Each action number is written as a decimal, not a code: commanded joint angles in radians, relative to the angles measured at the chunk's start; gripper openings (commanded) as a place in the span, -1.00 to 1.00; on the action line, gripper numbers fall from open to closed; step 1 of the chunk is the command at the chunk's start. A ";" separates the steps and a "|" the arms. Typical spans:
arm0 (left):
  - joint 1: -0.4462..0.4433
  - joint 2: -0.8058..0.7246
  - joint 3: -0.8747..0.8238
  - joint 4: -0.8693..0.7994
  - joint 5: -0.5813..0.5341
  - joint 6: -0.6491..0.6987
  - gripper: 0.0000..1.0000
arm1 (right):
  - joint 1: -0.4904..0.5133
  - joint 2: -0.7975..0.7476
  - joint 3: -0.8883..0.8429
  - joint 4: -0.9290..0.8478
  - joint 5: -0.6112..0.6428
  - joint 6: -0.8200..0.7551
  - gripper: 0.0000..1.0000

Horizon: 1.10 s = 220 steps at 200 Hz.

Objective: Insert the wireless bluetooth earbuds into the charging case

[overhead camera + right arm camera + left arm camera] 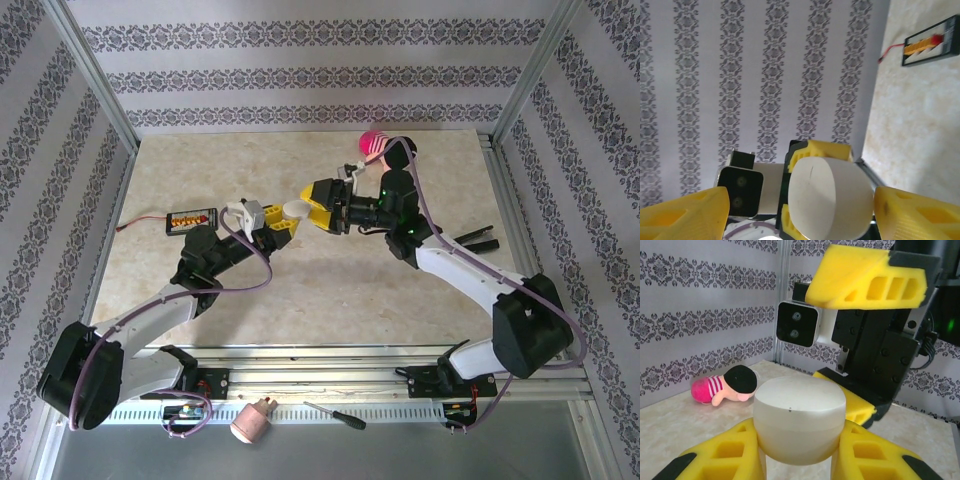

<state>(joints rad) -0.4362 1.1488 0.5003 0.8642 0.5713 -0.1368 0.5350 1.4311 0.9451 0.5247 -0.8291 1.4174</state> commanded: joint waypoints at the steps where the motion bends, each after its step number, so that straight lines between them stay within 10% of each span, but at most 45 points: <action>1: 0.008 0.007 0.041 0.098 0.003 -0.011 -0.66 | 0.008 0.009 -0.015 0.171 -0.022 0.098 0.45; 102: 0.007 -0.003 0.030 0.093 0.020 -0.019 -0.63 | 0.008 0.022 -0.010 0.166 -0.020 0.096 -0.47; 164: 0.006 -0.075 -0.006 -0.054 0.002 0.046 0.48 | -0.049 0.007 -0.016 0.031 0.013 -0.060 -0.43; 220: 0.006 -0.207 -0.015 -0.412 -0.021 0.168 0.82 | -0.175 0.039 -0.096 -0.109 0.108 -0.248 -0.43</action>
<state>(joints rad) -0.4362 0.9829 0.4946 0.6605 0.5602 -0.0448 0.3962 1.4494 0.8848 0.4885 -0.7807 1.2984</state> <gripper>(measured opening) 0.903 0.289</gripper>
